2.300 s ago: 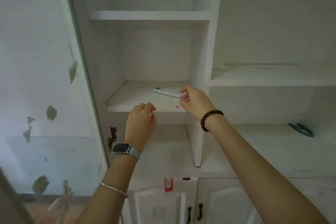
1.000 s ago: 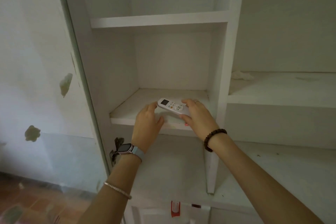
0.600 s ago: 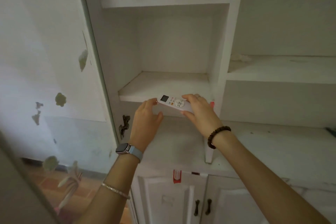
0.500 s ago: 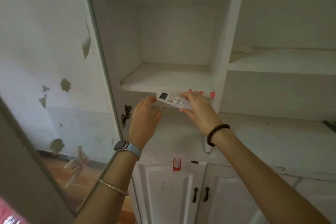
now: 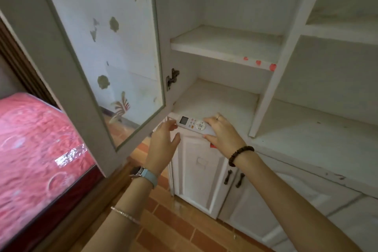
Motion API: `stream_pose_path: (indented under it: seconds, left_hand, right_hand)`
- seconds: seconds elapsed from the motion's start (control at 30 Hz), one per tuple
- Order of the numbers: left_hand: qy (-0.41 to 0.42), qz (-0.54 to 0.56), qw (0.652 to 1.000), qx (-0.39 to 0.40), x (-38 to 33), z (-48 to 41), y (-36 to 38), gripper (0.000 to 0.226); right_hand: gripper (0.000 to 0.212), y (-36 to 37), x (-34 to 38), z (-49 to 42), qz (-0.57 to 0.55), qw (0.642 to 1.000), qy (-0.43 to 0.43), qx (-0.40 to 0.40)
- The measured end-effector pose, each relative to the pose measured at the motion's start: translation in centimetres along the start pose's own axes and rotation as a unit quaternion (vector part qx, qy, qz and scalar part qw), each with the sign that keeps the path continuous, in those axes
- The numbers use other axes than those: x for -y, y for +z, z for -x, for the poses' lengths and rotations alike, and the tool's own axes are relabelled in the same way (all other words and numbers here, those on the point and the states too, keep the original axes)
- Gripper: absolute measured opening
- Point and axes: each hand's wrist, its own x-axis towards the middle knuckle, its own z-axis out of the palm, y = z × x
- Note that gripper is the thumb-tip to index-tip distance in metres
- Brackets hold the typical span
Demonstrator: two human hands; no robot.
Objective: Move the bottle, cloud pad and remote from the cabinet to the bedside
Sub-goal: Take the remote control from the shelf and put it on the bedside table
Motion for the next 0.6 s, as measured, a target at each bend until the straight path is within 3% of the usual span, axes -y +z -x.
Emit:
stream_pose_path:
  seconds: [0.27, 0.6]
  left_hand:
    - [-0.168, -0.028, 0.985, -0.033, 2.2, 12.3, -0.3, 0.039]
    - [-0.333, -0.08, 0.923, -0.174, 3.6, 26.1, -8.2, 0.032]
  right_hand:
    - [0.047, 7.1, 0.6, 4.6, -0.037, 0.985, -0.097, 0.135]
    - [0.045, 14.9, 11.2, 8.9, -0.033, 0.928, -0.279, 0.246]
